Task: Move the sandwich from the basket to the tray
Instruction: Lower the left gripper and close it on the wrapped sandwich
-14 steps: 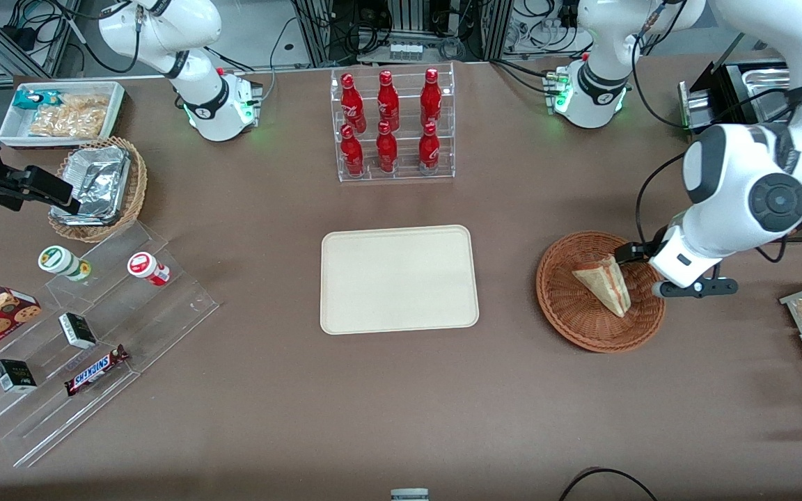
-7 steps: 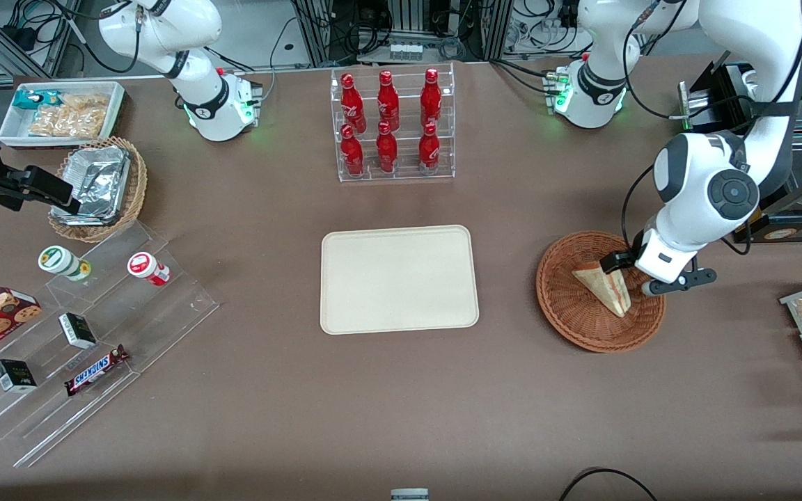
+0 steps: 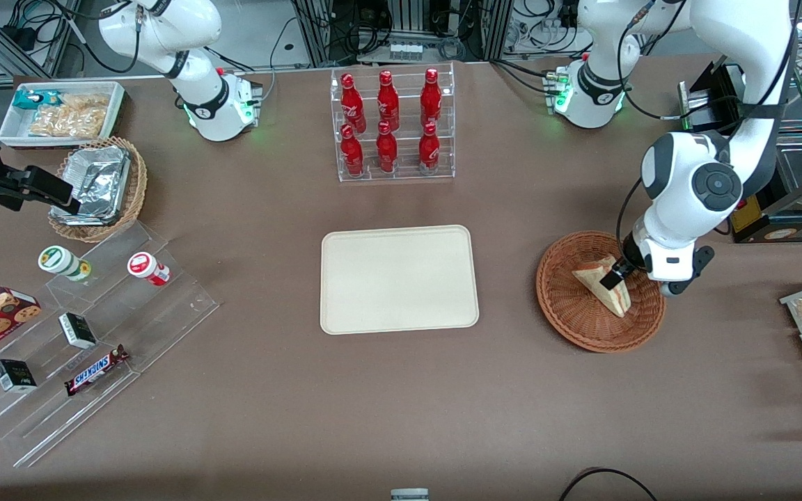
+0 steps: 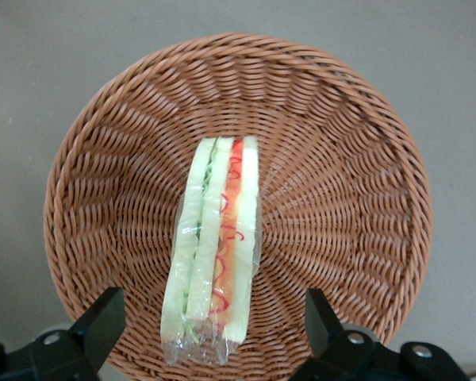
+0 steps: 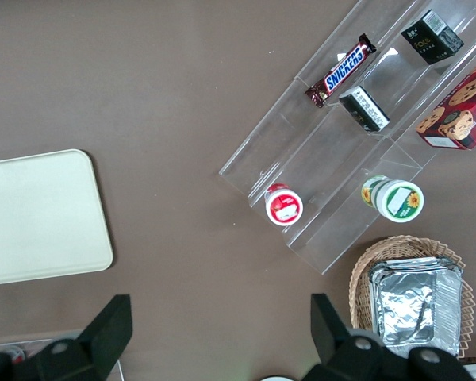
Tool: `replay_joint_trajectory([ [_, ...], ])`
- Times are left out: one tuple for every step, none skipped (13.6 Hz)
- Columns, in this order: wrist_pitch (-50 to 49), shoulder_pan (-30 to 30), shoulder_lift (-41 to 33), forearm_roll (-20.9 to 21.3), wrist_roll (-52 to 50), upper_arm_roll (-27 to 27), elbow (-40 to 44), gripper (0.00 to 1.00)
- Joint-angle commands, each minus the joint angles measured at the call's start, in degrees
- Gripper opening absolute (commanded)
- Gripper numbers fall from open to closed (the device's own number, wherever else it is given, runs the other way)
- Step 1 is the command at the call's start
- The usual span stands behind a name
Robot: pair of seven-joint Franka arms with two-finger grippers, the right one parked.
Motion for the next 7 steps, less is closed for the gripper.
replay_joint_trajectory([
  [1.4, -0.3, -0.1, -0.1, -6.8, 0.0, -1.2, 1.00],
  [1.4, -0.3, 0.3, -0.1, -9.4, 0.0, -1.2, 1.00],
  [1.5, -0.3, 0.9, -0.1, -11.0, 0.0, -1.2, 1.00],
  [1.6, -0.3, 1.5, -0.1, -11.4, 0.0, -1.1, 1.00],
  [1.7, -0.3, 1.8, -0.1, -11.4, 0.0, -1.1, 1.00],
  [1.7, -0.3, 2.3, -0.3, -11.5, 0.0, -1.1, 1.00],
  [1.8, -0.3, 2.6, -0.3, -11.5, 0.0, -1.1, 1.00],
])
